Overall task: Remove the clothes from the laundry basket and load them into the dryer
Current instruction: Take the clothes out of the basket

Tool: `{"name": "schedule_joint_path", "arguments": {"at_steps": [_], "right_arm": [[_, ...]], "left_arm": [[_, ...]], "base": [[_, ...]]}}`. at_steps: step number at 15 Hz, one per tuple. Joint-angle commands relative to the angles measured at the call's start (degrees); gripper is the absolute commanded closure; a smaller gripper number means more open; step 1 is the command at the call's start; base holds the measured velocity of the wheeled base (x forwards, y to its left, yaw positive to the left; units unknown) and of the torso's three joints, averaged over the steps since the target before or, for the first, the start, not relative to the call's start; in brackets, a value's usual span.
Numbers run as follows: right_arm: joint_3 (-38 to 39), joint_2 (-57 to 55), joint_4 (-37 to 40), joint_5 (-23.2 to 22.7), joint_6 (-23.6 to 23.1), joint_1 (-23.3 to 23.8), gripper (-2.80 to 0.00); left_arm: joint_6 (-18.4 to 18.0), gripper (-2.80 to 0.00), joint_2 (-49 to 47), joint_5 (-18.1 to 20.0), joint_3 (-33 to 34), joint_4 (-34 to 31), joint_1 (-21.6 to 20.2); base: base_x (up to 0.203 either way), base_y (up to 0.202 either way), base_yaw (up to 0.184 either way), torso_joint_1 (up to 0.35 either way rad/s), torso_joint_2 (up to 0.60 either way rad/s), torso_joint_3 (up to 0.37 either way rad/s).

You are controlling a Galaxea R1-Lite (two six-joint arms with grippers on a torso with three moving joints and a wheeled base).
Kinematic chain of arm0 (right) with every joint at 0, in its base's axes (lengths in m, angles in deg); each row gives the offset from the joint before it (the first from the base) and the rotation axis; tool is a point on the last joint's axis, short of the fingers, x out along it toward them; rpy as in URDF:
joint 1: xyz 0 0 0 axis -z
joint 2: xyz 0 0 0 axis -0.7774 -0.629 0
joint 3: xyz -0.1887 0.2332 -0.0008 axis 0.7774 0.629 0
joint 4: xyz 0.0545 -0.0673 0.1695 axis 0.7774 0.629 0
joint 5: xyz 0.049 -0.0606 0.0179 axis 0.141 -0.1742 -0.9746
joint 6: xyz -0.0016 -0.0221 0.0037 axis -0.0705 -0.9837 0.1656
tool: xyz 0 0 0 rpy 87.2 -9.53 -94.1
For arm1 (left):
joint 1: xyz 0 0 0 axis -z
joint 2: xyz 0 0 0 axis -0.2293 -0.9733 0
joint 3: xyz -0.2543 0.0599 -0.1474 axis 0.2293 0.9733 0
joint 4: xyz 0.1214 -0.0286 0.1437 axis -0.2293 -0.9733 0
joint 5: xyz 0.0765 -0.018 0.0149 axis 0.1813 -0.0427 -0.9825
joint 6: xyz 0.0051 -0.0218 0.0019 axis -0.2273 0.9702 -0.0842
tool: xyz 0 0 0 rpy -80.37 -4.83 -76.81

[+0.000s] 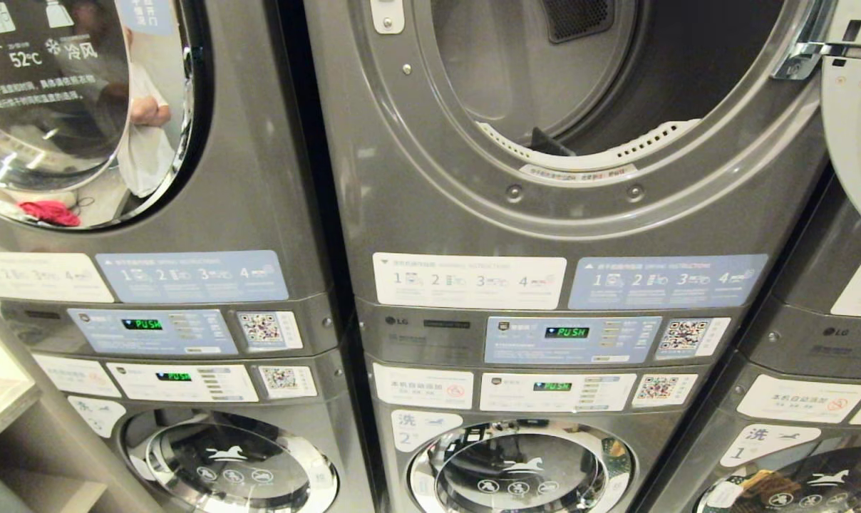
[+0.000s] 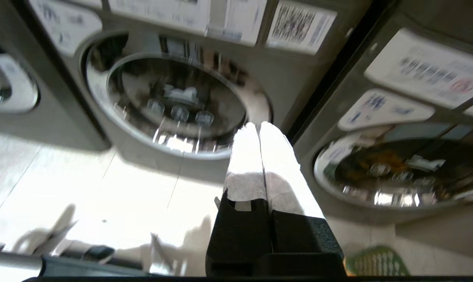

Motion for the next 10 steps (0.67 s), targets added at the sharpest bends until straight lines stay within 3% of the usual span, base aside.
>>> {"name": "schedule_joint_path", "arguments": {"at_steps": [1, 5, 10], "right_arm": [[-0.3, 14.6, 1.7, 0.2, -0.1, -0.1, 0.0], [0.3, 19.1, 1.8, 2.8, 4.3, 0.1, 0.0], [0.2, 19.1, 2.0, 2.9, 3.9, 0.1, 0.0]], "left_arm": [[0.0, 0.0, -0.1, 0.0, 0.0, 0.0, 0.0], [0.0, 0.0, -0.1, 0.0, 0.1, 0.0, 0.0], [0.0, 0.0, -0.1, 0.0, 0.1, 0.0, 0.0]], "base": [[0.0, 0.0, 0.0, 0.0, 0.0, 0.0], [0.0, 0.0, 0.0, 0.0, 0.0, 0.0], [0.0, 0.0, 0.0, 0.0, 0.0, 0.0]]}}
